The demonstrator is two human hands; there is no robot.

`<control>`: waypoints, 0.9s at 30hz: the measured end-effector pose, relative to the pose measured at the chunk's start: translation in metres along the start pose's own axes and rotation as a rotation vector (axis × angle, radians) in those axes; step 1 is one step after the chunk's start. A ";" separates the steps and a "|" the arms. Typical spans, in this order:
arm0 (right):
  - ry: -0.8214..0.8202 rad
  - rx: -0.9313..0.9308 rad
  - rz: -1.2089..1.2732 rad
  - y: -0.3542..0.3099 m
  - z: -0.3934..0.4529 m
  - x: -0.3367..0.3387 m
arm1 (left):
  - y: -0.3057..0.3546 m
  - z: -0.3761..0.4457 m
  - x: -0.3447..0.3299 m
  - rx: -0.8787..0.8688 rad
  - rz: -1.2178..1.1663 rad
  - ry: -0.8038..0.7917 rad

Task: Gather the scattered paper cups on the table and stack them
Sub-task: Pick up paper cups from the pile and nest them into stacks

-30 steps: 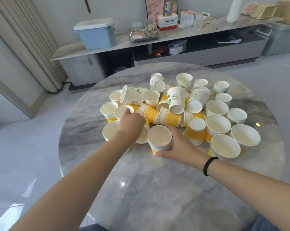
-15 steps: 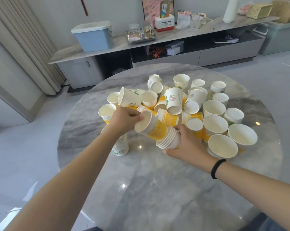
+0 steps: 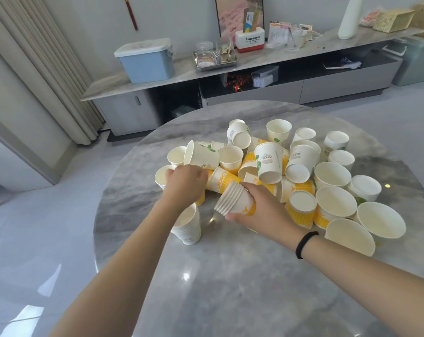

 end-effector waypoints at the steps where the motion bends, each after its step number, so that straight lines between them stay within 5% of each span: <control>1: -0.013 -0.017 -0.039 0.000 0.003 -0.005 | -0.010 0.008 -0.002 0.027 0.087 0.015; 5: -0.072 -0.076 -0.188 0.000 0.012 -0.027 | -0.023 0.023 -0.031 0.052 0.326 -0.181; 8: -0.092 -0.095 -0.232 0.001 0.019 -0.034 | -0.019 0.030 -0.031 -0.002 0.327 -0.150; 17: -0.058 -0.090 -0.140 -0.004 0.030 -0.039 | -0.030 0.029 -0.014 0.242 -0.558 -0.377; 21: -0.018 -0.072 -0.047 -0.007 0.039 -0.042 | -0.027 0.028 -0.030 0.241 -0.659 -0.517; 27: 0.045 -0.127 0.038 0.007 0.042 -0.042 | -0.045 0.050 -0.006 0.288 -0.399 0.091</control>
Point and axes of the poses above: each hand's wrist, its own z-axis towards the middle knuckle, its own x-axis out of the back of the hand, y = z × x, the point moved 6 cm from there along z, towards the middle knuckle, and after that the axes turned 6 degrees about y, right-handed, at the moved point
